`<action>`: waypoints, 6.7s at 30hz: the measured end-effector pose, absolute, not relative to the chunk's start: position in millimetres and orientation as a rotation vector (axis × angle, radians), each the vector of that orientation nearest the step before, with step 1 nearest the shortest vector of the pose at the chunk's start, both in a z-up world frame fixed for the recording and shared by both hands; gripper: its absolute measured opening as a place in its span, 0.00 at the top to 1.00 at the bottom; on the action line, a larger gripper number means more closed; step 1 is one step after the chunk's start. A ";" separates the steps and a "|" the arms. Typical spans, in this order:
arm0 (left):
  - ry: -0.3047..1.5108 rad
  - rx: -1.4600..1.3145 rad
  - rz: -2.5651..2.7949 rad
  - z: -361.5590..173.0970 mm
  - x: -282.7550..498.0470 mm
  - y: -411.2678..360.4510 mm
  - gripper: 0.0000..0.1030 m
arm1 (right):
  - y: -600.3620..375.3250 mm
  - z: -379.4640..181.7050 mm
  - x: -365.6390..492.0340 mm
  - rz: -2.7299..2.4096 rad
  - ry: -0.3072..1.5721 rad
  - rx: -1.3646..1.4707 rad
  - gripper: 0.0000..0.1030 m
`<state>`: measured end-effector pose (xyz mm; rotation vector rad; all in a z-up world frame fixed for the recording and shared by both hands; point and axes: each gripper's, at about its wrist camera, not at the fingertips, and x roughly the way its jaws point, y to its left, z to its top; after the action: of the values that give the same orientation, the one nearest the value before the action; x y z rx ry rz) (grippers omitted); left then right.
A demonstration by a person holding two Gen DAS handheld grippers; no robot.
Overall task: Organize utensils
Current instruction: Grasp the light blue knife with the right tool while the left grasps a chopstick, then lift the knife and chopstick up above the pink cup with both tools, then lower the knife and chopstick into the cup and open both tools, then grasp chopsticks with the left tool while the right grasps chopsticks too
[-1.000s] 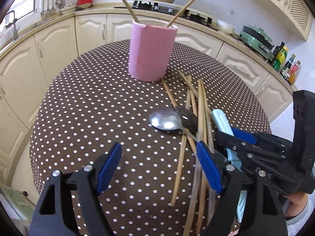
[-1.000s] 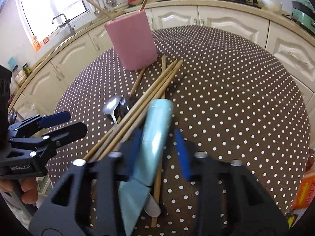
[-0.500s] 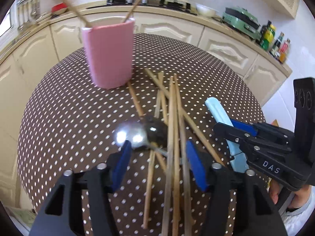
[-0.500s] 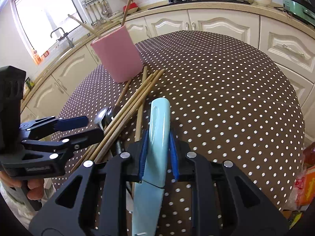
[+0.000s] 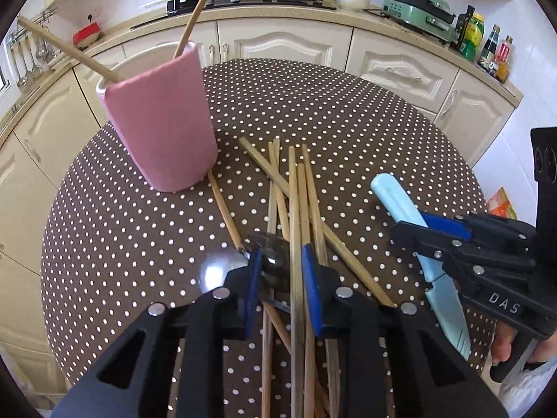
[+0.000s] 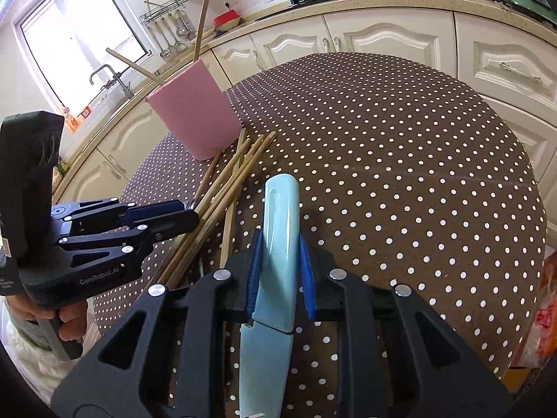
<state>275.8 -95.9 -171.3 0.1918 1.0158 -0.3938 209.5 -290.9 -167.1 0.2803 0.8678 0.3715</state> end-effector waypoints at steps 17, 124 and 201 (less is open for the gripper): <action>0.981 0.155 -0.383 -164.2 295.9 -101.7 0.94 | -283.1 -169.7 232.1 0.417 0.885 0.345 0.81; 0.152 -0.150 -0.109 -25.1 297.1 15.4 0.52 | -174.4 -8.7 333.0 0.437 0.455 0.166 0.58; 1.012 0.246 -0.420 -181.5 254.2 -83.1 0.68 | -270.2 -156.5 222.3 0.241 0.754 0.268 0.42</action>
<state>254.2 -83.1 -181.5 0.2460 1.0118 -0.4195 222.3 -270.2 -156.5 0.2678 0.7538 0.2413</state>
